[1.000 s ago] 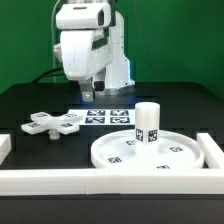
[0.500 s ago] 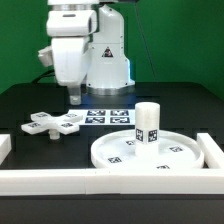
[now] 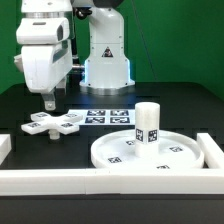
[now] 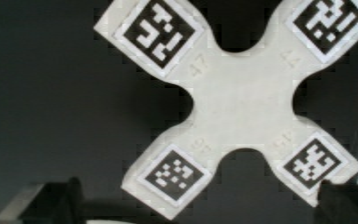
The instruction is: Assemble round table
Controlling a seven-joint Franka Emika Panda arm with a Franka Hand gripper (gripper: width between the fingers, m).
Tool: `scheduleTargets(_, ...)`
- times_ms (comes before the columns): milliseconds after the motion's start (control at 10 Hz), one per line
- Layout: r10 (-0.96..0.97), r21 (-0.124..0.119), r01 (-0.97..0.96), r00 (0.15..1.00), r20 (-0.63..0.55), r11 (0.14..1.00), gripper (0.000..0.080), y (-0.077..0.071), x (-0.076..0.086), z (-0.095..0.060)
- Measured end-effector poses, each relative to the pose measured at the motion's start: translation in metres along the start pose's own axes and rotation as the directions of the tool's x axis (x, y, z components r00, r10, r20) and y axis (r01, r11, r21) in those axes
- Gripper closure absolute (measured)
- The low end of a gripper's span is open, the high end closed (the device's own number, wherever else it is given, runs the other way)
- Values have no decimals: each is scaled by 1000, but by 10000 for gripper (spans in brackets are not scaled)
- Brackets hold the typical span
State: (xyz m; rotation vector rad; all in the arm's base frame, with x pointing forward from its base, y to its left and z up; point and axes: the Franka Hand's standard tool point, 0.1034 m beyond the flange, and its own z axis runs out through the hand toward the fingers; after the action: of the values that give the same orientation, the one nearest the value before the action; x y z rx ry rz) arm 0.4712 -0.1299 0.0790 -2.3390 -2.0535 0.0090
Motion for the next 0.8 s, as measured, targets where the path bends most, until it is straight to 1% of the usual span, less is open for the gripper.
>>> scheduleTargets(100,-20,-2,20,1000,1,1000,150,0,-2,1)
scheduleTargets(300,-75,-14,75,997,9,997,150,0,-18,11)
scheduleTargets(500,-81,-12,81,997,9,997,150,-3,-21,13)
scheduleTargets(800,-71,-11,71,997,9,997,150,-4,-21,14)
